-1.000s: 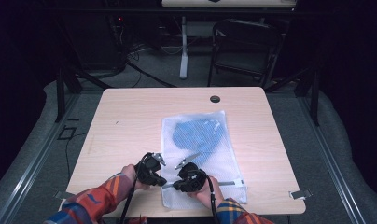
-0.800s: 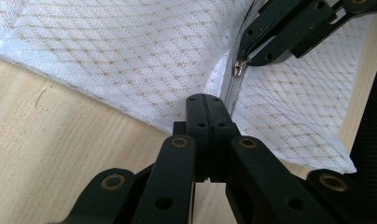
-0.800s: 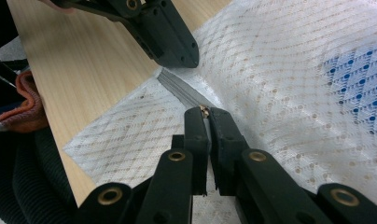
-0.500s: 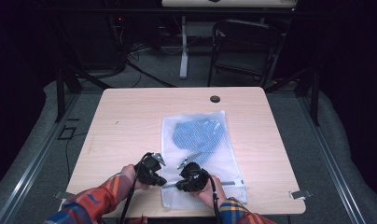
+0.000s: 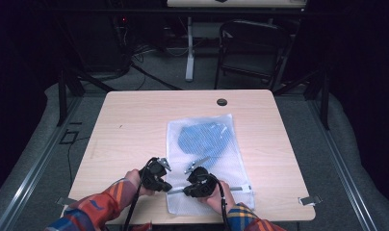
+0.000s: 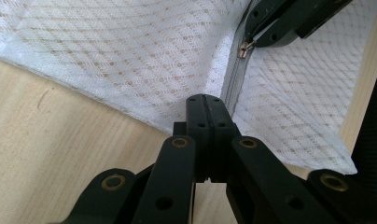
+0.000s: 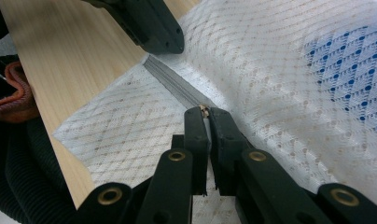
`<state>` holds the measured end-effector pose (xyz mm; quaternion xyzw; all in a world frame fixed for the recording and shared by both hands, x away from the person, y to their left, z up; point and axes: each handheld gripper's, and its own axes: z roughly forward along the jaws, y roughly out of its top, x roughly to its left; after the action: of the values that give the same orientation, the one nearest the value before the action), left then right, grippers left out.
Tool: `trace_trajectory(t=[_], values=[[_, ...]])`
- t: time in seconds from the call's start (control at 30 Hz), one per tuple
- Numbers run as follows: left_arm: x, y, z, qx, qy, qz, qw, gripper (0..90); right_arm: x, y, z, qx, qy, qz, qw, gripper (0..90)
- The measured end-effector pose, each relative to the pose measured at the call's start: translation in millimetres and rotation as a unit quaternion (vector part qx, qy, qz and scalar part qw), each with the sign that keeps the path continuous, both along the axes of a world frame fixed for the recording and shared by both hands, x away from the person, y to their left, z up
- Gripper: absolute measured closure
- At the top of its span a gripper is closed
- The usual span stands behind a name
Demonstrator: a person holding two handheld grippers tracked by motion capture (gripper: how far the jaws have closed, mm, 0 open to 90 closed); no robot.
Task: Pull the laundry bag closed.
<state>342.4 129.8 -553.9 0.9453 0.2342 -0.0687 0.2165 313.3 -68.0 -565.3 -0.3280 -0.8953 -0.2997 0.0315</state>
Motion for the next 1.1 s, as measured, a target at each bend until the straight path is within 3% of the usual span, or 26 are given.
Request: trace_trajectory(t=[0.17,0.3,0.67,0.9,1.1], values=[[-2.1,-2.5,3.1,-0.028,0.001,0.001,0.9996,90.0,0.6,-0.3,-0.4,0.002,0.001,0.002,1.0000,86.8],[-2.3,-4.4,2.3,-0.033,0.006,-0.004,0.9994,90.0,0.3,0.2,-0.4,0.002,-0.001,0.001,1.0000,86.8],[-1.9,-7.4,-3.2,-0.023,0.015,-0.019,0.9995,90.0,0.1,0.8,-0.1,-0.001,-0.001,0.002,1.0000,86.8],[-3.2,-7.8,-2.8,-0.016,0.003,-0.025,0.9996,90.0,0.3,0.7,0.2,-0.002,0.000,0.003,1.0000,86.8],[-3.1,-6.9,-2.7,-0.015,0.004,-0.027,0.9995,90.0,0.2,0.8,0.5,-0.003,0.001,0.004,1.0000,86.8]])
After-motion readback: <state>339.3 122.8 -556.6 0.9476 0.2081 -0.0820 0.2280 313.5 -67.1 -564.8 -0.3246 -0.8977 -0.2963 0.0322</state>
